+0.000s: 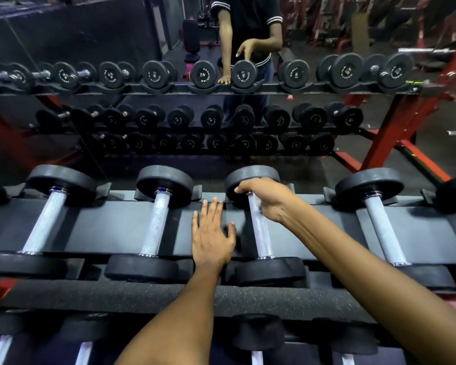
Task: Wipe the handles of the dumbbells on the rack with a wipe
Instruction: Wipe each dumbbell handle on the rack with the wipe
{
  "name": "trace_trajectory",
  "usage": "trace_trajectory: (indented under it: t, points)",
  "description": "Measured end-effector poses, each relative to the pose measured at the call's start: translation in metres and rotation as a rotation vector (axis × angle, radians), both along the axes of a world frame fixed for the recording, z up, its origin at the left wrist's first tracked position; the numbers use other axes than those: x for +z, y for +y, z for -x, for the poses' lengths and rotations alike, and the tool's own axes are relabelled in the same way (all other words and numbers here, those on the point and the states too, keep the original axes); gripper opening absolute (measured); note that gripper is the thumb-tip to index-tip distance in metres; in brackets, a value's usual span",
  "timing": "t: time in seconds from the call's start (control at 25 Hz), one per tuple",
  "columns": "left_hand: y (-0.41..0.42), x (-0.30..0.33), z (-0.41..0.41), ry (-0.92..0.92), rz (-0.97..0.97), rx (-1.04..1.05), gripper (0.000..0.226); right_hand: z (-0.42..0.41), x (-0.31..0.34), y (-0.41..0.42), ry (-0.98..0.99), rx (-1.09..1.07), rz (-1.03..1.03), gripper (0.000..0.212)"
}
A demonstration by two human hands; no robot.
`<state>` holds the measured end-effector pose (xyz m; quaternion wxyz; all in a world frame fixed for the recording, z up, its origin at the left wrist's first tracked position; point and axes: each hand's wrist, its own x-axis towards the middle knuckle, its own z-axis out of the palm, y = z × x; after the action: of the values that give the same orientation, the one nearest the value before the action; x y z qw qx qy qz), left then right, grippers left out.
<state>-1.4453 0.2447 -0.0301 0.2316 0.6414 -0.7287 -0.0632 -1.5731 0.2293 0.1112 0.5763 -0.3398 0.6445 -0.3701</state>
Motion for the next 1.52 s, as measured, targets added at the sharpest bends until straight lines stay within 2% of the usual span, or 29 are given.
trace_trajectory:
  t: [0.16, 0.28, 0.4, 0.52, 0.64, 0.72, 0.8, 0.88, 0.96, 1.04, 1.12, 1.2, 1.24, 1.32, 1.4, 1.52]
  points:
    - [0.003, 0.001, 0.000, -0.002, -0.009, -0.005, 0.072, -0.004, -0.006, -0.003, -0.073, -0.167, 0.008, 0.021]
    - [0.002, 0.000, 0.000, -0.010, -0.010, 0.000, 0.069, -0.012, -0.002, -0.005, -0.113, -0.191, 0.019, 0.023]
    - [0.003, 0.001, -0.001, -0.015, -0.013, -0.004, 0.075, -0.002, 0.001, -0.006, -0.063, -0.175, -0.136, 0.025]
    - [0.003, 0.003, 0.000, -0.014, -0.016, -0.013, 0.079, 0.013, 0.000, -0.007, -0.109, -0.173, -0.238, 0.016]
    - [0.002, 0.004, 0.001, -0.009, -0.007, -0.003, 0.078, 0.025, -0.020, -0.008, -0.366, -0.182, -0.169, 0.018]
    - [0.002, 0.004, 0.000, -0.009, -0.009, -0.006, 0.077, 0.032, -0.026, -0.002, -0.402, -0.130, -0.144, 0.024]
    - [0.002, 0.004, 0.000, -0.016, -0.020, -0.005, 0.077, 0.036, -0.026, -0.003, -0.192, -0.088, -0.102, 0.011]
    - [0.001, 0.004, 0.000, -0.036, -0.026, -0.002, 0.075, 0.040, -0.029, -0.003, 0.188, -0.088, 0.013, 0.020]
    - [0.001, 0.003, -0.001, -0.043, -0.038, -0.004, 0.074, 0.044, -0.031, 0.006, 0.508, -0.108, 0.213, 0.022]
    - [0.001, 0.002, -0.001, -0.034, -0.037, -0.006, 0.075, 0.037, -0.021, 0.018, 0.712, -0.007, 0.525, 0.012]
    - [0.000, 0.001, 0.000, -0.022, -0.011, -0.004, 0.076, 0.029, -0.012, 0.016, 0.915, 0.304, 1.020, 0.019]
    - [0.000, 0.000, 0.000, -0.015, 0.005, 0.003, 0.071, 0.042, -0.023, -0.008, 1.255, 0.823, 1.489, 0.028]
    - [0.001, 0.000, 0.000, -0.005, 0.008, 0.006, 0.069, 0.062, -0.032, -0.021, 1.428, 1.044, 1.606, 0.036]
    - [0.002, 0.000, 0.000, 0.013, 0.014, 0.000, 0.066, 0.106, -0.040, -0.034, 1.656, 1.248, 1.585, 0.045]
    - [0.001, 0.001, 0.000, 0.021, 0.015, 0.003, 0.065, 0.123, -0.042, -0.033, 1.722, 1.248, 1.550, 0.047]
    - [0.001, 0.002, 0.001, 0.020, 0.020, 0.003, 0.067, 0.089, -0.046, -0.037, 1.751, 1.316, 1.533, 0.046]
